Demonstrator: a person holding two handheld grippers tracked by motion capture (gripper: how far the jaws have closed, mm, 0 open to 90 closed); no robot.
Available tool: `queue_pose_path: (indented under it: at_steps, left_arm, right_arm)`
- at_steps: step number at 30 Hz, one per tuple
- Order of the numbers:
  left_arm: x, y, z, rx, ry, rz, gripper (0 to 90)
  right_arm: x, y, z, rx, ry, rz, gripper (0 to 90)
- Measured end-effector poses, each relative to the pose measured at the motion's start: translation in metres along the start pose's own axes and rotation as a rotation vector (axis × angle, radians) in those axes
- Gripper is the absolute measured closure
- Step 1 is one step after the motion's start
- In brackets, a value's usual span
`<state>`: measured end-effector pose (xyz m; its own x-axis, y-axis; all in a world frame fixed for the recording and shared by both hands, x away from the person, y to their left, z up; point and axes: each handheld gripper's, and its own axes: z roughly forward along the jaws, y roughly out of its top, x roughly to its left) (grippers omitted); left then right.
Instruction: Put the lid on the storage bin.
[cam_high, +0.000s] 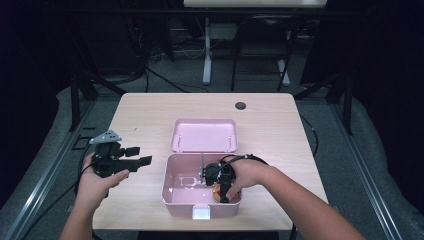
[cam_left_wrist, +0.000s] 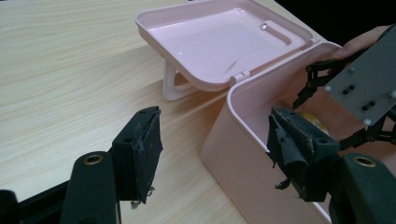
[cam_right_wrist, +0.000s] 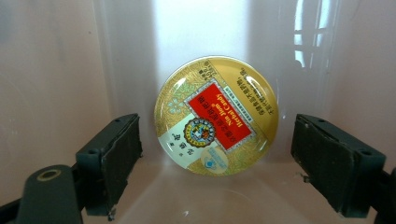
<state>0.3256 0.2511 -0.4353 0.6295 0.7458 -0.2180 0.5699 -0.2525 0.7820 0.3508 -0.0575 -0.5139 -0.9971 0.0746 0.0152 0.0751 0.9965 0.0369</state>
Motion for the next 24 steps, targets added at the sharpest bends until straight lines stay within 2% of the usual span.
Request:
queue_pose_path:
  at_steps: [5,11,13,24]
  left_arm:
    - [-0.001,0.0,-0.001,-0.005,0.0,0.001,35.1]
    - [-0.001,0.0,0.001,0.007,-0.003,0.002,35.1]
    - [-0.001,0.0,0.001,0.007,-0.005,0.003,35.1]
    - [-0.003,-0.001,0.004,0.021,-0.007,0.005,35.1]
  right_arm:
    - [0.0,0.0,-0.007,0.0,-0.009,0.0,15.8]
    - [0.0,-0.002,-0.018,-0.035,0.0,0.012,16.1]
    - [0.002,-0.002,-0.022,-0.031,-0.004,0.011,16.2]
    - [0.007,0.0,-0.053,-0.063,-0.037,0.024,17.4]
